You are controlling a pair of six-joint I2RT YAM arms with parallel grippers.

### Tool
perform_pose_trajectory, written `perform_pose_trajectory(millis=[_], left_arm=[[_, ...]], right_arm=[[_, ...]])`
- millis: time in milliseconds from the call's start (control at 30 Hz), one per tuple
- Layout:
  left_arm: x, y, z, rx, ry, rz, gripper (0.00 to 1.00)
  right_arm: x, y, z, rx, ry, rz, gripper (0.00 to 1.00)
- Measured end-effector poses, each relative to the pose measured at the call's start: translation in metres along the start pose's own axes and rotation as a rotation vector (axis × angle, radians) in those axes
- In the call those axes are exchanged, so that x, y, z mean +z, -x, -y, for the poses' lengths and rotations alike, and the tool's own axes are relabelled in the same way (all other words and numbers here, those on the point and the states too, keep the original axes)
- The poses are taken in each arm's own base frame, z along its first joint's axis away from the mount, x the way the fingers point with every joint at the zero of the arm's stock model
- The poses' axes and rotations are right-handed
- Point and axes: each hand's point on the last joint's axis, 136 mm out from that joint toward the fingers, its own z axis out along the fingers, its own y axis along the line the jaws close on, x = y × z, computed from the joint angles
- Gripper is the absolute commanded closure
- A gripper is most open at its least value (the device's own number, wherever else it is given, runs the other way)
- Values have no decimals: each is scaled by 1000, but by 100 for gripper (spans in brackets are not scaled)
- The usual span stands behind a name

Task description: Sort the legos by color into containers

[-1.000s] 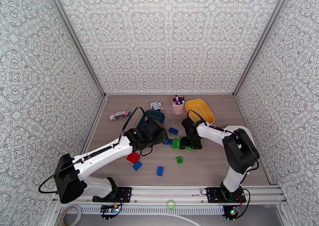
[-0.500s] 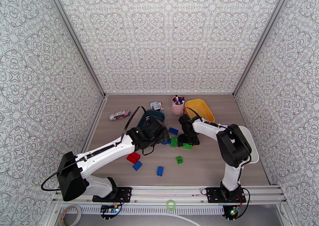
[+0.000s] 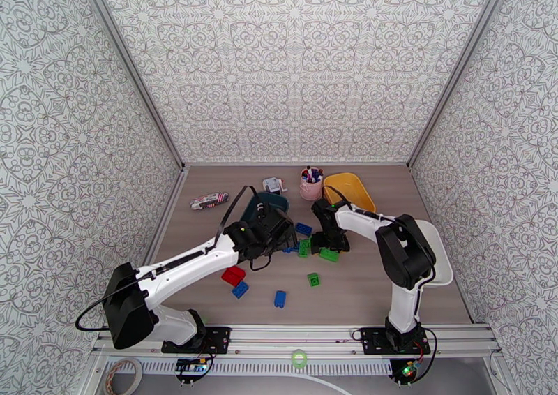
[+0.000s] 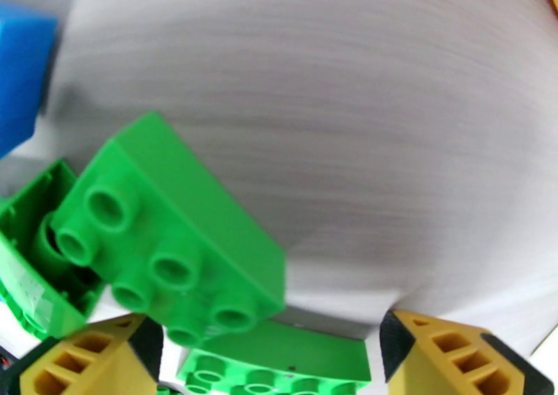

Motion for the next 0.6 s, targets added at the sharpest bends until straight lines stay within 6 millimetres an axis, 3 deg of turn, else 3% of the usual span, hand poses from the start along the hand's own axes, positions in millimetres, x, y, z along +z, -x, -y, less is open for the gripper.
perform_pose_trajectory(millis=[333,600], left_arm=[[0,-2,-1,25,3,-6,2],[-4,-2,1,26,-9,-2,2]], right_arm=[[-2,2,7,166,-30,23,22],[-8,-12,14,235,-10,37,23]])
